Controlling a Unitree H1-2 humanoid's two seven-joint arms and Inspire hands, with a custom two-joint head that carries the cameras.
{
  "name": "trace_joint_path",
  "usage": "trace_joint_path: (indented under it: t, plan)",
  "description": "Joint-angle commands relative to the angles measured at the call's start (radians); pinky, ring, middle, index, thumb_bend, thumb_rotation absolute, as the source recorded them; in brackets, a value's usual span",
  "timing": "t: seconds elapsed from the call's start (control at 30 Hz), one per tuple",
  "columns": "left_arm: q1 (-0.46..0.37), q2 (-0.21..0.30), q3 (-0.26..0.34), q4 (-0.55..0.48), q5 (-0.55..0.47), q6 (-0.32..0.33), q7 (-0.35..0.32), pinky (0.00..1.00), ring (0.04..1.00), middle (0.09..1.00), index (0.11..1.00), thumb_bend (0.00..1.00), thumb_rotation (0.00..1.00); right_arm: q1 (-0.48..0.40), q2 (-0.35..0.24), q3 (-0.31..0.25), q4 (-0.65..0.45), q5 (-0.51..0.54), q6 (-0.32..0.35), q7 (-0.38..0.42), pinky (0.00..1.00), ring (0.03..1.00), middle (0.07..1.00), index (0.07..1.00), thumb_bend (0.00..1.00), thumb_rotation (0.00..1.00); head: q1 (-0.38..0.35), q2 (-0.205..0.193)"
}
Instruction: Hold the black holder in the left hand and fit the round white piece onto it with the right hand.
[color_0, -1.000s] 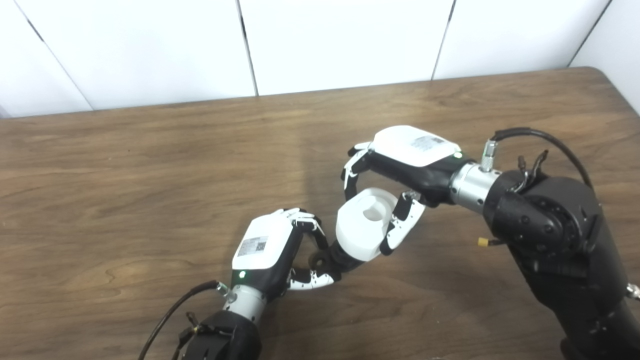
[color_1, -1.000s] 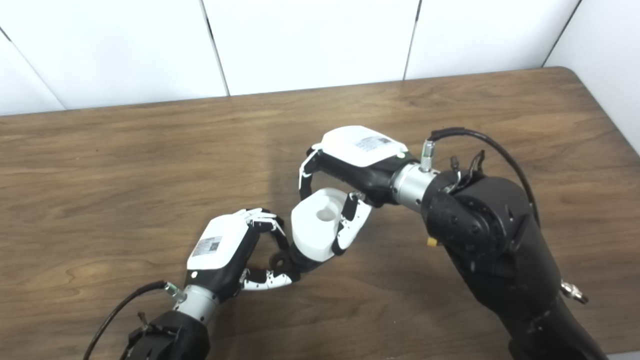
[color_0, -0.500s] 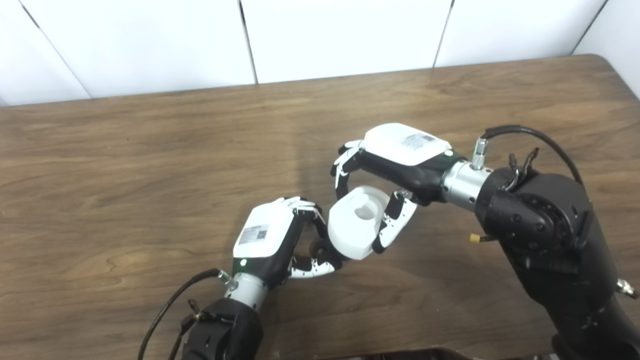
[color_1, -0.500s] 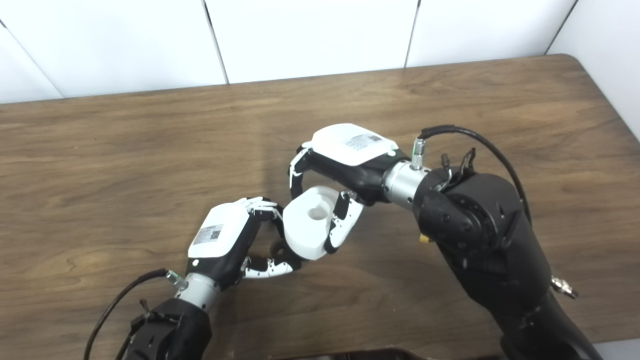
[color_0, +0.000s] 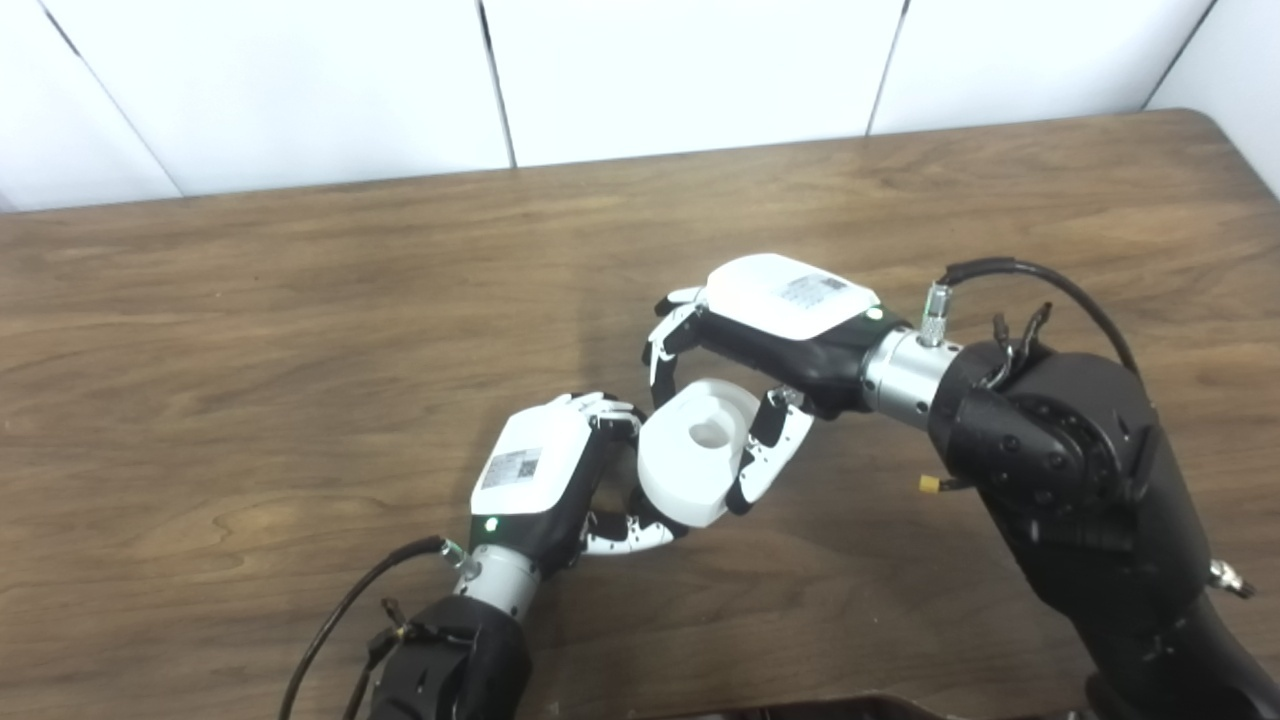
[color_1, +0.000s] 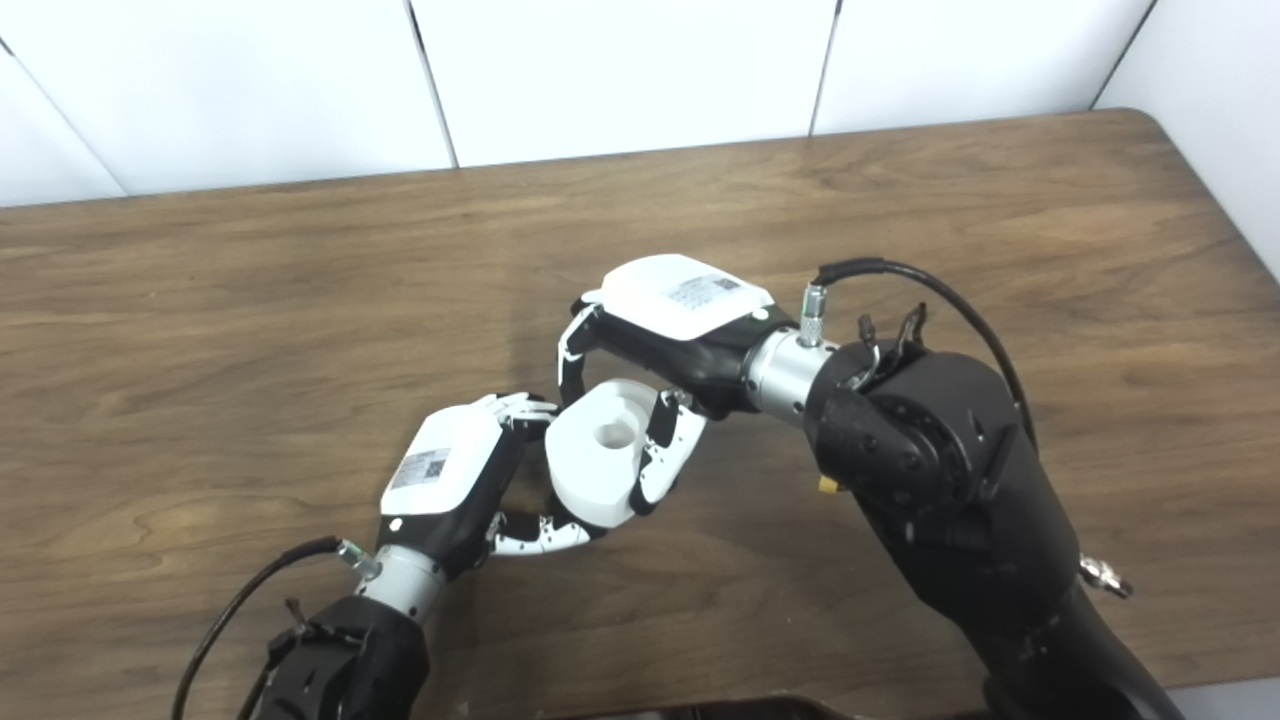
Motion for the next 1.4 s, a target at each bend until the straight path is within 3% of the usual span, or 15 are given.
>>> trace_joint_path:
  t: [0.0, 0.63, 1.37]
  plan:
    - [-0.006, -0.008, -0.016, 0.012, -0.003, 0.003, -0.026, 0.89, 0.855, 0.777, 0.486, 0.52, 0.05, -0.023, 0.006, -0.002, -0.01, -0.004, -0.027, -0.028, 0.88, 0.91, 0.778, 0.483, 0.53, 0.14, -0.001, 0.004]
    - [-0.004, -0.01, -0.016, -0.005, -0.003, 0.008, -0.034, 0.89, 0.856, 0.776, 0.486, 0.52, 0.05, -0.004, -0.006, 0.002, 0.006, -0.03, -0.081, -0.047, 0.88, 0.907, 0.775, 0.482, 0.52, 0.14, -0.007, 0.016]
    - [-0.003, -0.007, -0.025, -0.021, 0.004, 0.022, -0.044, 0.88, 0.854, 0.776, 0.486, 0.52, 0.06, 0.012, -0.004, -0.011, 0.039, -0.033, -0.089, -0.069, 0.86, 0.907, 0.775, 0.482, 0.53, 0.14, -0.009, 0.026]
